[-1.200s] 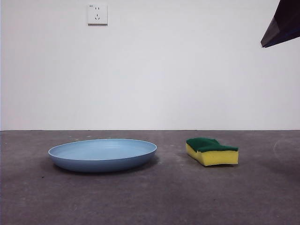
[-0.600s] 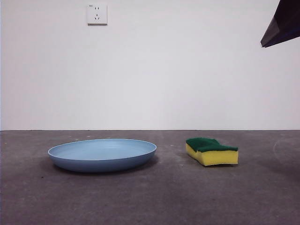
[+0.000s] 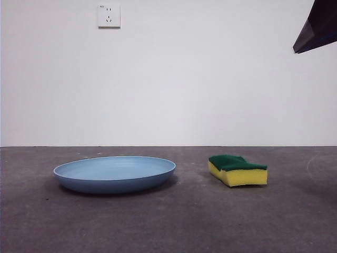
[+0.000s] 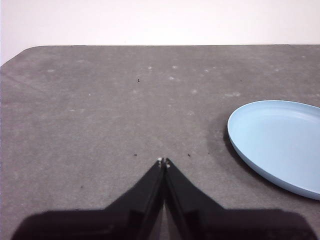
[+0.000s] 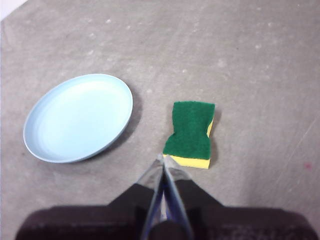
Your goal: Pick up the plate,pick up the cloth,clean the plate with the cloth
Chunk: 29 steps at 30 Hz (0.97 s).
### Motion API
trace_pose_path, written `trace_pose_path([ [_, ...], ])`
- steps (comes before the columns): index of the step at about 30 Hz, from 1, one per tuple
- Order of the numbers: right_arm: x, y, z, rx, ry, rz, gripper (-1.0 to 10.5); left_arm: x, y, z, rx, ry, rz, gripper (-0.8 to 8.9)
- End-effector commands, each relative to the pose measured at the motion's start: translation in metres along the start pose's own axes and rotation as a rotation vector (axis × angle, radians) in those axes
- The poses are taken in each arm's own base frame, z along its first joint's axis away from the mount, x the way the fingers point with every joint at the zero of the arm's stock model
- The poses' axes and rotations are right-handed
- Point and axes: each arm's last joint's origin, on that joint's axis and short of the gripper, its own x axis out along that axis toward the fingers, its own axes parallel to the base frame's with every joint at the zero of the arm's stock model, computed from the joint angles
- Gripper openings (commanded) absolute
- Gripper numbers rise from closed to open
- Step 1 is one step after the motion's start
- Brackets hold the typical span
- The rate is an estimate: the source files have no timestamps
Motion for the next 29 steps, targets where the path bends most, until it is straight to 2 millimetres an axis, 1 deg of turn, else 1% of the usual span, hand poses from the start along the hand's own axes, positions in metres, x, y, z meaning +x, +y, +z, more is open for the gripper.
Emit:
trace_pose_path([
  [1,-0.009,-0.007,0.001,-0.102,-0.05,-0.054,0.0,0.001,0.001,-0.004,0.011,0.012,0.005,-0.03],
  [2,-0.012,-0.012,0.0,-0.123,-0.075,-0.072,0.0,0.001,0.001,-0.004,0.011,0.012,0.005,-0.03],
  [4,-0.018,-0.026,-0.009,-0.082,-0.157,-0.139,0.0,0.001,0.001,-0.004,0.011,0.012,0.005,-0.03],
  [6,-0.023,-0.04,-0.028,-0.045,-0.236,-0.168,0.0,0.001,0.001,-0.004,0.011,0.012,0.005,-0.03],
  [8,-0.026,-0.049,-0.051,-0.035,-0.276,-0.189,0.0,0.001,0.001,-0.004,0.011,0.012,0.005,-0.03],
  [10,-0.025,-0.056,-0.074,-0.056,-0.295,-0.212,0.0,0.001,0.001,-0.004,0.011,0.012,0.005,-0.03],
  [15,-0.016,-0.063,-0.105,-0.032,-0.302,-0.243,0.0,0.001,0.001,-0.004,0.011,0.012,0.005,-0.03],
  [19,-0.008,-0.065,-0.12,-0.018,-0.298,-0.242,0.0,0.001,0.001,-0.004,0.011,0.012,0.005,-0.03],
  [24,-0.001,-0.067,-0.133,0.041,-0.282,-0.236,0.0,0.001,0.001,-0.004,0.011,0.012,0.005,-0.03],
  [29,-0.001,-0.067,-0.132,0.089,-0.292,-0.228,0.0,0.001,0.001,-0.004,0.011,0.012,0.005,-0.03],
])
